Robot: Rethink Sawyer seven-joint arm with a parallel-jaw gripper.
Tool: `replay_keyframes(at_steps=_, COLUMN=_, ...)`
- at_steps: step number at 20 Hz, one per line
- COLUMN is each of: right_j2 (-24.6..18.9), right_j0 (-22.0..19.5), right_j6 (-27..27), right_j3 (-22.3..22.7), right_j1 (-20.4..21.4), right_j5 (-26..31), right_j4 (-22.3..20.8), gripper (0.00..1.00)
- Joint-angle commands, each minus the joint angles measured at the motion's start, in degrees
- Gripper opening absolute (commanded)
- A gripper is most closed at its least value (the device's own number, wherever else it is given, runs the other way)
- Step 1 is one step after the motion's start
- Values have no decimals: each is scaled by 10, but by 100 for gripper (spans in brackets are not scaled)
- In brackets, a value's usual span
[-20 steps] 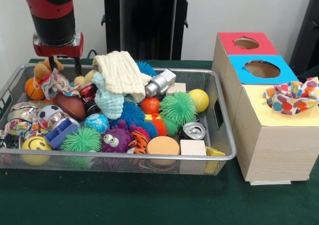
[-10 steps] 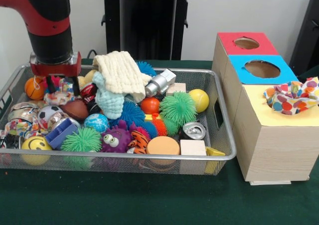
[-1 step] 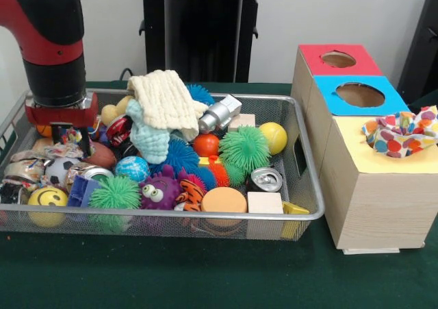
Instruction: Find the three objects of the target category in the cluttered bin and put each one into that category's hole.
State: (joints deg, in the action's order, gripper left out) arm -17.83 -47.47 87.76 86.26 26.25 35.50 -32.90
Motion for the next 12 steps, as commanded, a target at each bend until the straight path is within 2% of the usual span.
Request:
replay_keyframes(at_steps=1, right_j2=-12, right_j0=13, right_j6=5, right_j3=-11, right_j1=-66, right_j5=-68, right_j4=-36, gripper=0)
replay_keyframes(at_steps=8, right_j2=0, right_j0=25, right_j6=6, right_j3=-19, right_j1=-65, right_j5=-31, right_j4=-29, gripper=0)
replay_keyframes(at_steps=12, right_j2=9, right_j0=31, right_j6=23, right_j3=-14, right_j1=-61, right_j5=-40, right_j4=-25, gripper=0)
